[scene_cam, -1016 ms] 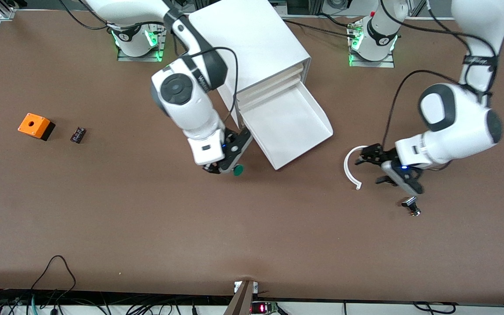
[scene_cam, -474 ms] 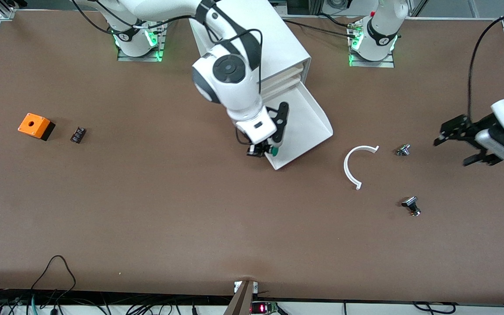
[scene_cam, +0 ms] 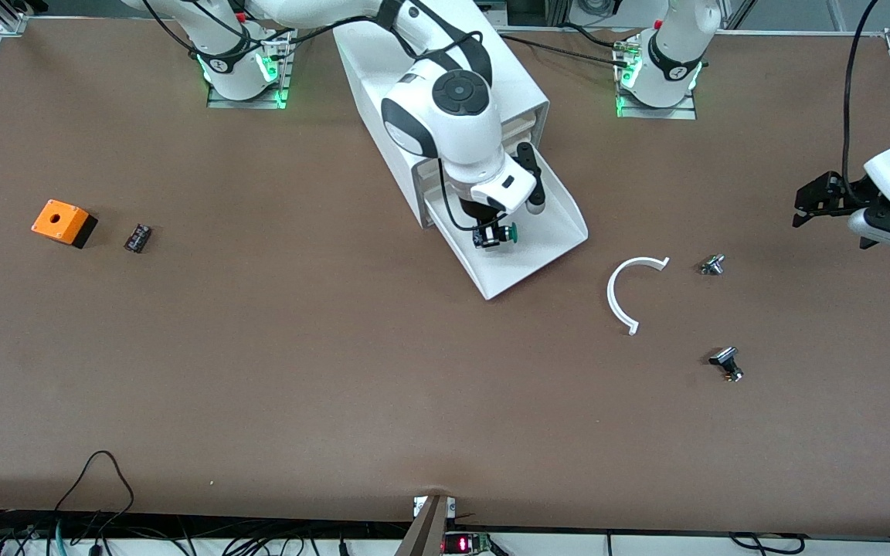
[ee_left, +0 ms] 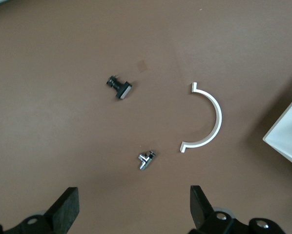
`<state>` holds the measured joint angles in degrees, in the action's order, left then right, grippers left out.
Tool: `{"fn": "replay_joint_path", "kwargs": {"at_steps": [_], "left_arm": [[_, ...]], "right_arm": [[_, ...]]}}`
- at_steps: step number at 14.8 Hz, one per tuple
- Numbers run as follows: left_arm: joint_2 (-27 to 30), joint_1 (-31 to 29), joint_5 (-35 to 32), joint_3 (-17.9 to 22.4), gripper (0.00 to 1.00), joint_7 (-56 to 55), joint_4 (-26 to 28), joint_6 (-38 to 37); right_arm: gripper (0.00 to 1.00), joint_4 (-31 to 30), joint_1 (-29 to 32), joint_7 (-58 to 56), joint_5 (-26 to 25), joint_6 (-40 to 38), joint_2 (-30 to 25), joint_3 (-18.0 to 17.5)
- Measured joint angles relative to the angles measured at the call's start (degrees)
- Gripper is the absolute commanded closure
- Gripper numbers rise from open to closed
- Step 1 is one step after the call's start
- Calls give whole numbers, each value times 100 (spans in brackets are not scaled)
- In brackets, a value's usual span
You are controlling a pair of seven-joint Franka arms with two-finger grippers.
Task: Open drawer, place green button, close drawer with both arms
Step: 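Move the right gripper and button to the drawer while the left gripper withdraws, then lower the green button into the drawer and open the right gripper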
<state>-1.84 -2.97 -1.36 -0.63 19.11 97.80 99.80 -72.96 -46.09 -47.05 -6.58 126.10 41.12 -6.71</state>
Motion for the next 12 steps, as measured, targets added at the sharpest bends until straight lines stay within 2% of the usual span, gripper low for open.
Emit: {"fn": "replay_joint_path", "kwargs": {"at_steps": [4, 12], "left_arm": [[0, -3, -33, 21, 0, -850, -71, -227], [-5, -35, -33, 80, 0, -930, -152, -228]], "right_arm": [[86, 6, -203, -239, -313, 0, 186, 1], [86, 29, -470, -247, -593, 2, 511, 9]]}}
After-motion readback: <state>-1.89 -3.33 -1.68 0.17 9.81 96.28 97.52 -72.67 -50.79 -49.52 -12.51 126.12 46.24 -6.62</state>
